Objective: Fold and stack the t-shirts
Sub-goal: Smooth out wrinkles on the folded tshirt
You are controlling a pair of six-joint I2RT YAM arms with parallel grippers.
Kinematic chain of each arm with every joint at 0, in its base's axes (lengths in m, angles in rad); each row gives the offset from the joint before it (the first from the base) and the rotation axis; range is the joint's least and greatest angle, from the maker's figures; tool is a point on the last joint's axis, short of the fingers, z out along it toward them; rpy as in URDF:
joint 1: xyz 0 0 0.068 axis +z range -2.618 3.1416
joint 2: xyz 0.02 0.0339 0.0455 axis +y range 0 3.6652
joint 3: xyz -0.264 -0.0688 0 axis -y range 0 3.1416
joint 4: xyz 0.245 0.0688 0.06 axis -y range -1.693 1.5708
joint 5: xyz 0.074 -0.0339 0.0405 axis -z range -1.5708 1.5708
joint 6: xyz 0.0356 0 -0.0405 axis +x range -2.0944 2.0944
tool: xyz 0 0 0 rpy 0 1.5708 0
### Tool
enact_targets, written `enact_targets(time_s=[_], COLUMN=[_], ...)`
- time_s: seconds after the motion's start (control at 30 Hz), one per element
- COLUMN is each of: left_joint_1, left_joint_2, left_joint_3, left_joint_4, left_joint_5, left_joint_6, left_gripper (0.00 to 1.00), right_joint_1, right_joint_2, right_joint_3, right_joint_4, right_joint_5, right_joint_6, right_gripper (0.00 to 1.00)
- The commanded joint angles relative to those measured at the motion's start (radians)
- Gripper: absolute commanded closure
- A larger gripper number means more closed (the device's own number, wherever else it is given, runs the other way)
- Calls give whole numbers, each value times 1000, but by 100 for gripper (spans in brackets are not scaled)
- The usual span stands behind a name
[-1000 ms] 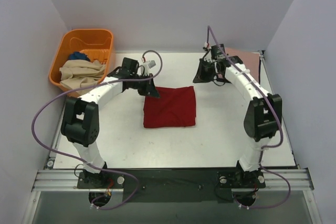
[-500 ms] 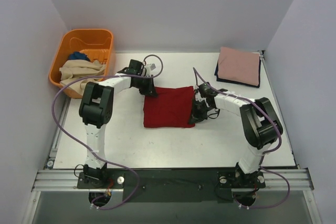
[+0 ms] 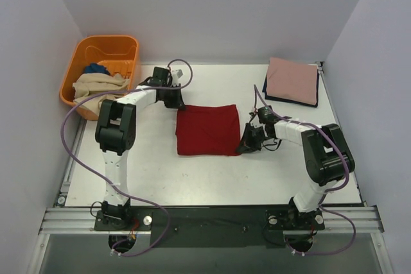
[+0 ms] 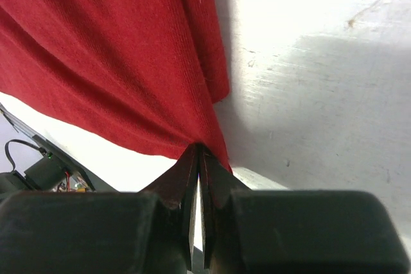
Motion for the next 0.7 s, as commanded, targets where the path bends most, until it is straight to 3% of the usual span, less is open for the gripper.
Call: enact_targets(time_s=[0.0, 0.17, 0.37, 0.53, 0.67], left_joint_1=[32, 21, 15, -2, -17], left_joint_2=[15, -23, -137, -304, -303], left_joint_3=[80, 100, 74, -167, -262], left_joint_4=[26, 29, -25, 21, 80], left_joint_5=[-109, -7, 64, 101, 168], left_joint_6=[45, 50, 49, 4, -48], left_gripper=[100, 100, 100, 100, 100], right_joint_1=[-25, -19, -42, -49, -29], right_joint_2=[-16, -62, -61, 103, 212], right_joint_3=[-37, 75, 320, 516, 597], right_joint_4=[-92, -146, -190, -217, -223], right_joint_5=[87, 26, 4, 50, 70], right_joint_6=[-44, -66, -71, -57, -60], right_gripper=[100, 100, 100, 100, 100])
